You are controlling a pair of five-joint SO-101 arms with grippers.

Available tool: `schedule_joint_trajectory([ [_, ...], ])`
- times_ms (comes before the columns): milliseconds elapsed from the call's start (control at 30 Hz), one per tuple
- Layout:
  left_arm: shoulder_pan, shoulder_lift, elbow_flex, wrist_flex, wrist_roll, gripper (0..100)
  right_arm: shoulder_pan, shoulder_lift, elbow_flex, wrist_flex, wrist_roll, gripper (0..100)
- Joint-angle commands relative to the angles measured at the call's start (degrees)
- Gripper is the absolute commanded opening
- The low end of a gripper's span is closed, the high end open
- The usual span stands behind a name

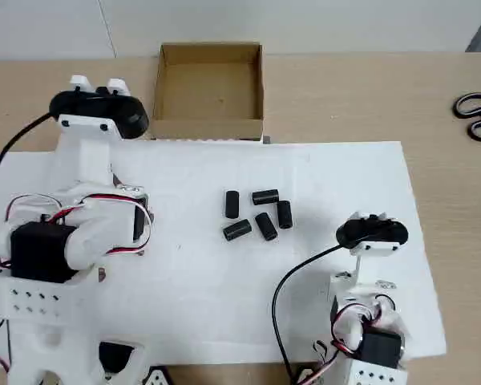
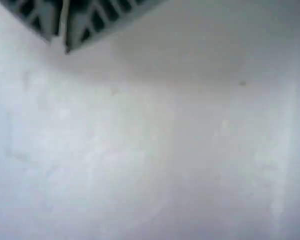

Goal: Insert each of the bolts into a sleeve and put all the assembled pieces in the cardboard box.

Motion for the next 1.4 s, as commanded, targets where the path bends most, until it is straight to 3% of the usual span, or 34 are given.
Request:
schedule_joint_trajectory([
  [0,0.09,-0.09,-0.22,0.97,-0.35,1,0.48,-0.40,-0.26,-1.19,0.18,0.3],
  [800,0.09,0.26,-0.22,0.97,-4.13,1,-1.27,-0.40,-0.35,-1.80,0.18,0.3],
  [1100,0.09,0.35,-0.04,0.97,-4.04,1,-2.15,3.03,-19.16,-5.32,0.26,0.3],
  [1267,-0.18,0.35,0.04,0.97,-4.04,1,-2.24,17.27,-30.07,-4.88,0.26,0.3],
  [1367,-4.57,1.05,0.48,0.97,-4.04,1,-2.33,28.70,-39.30,-2.24,0.26,0.3],
])
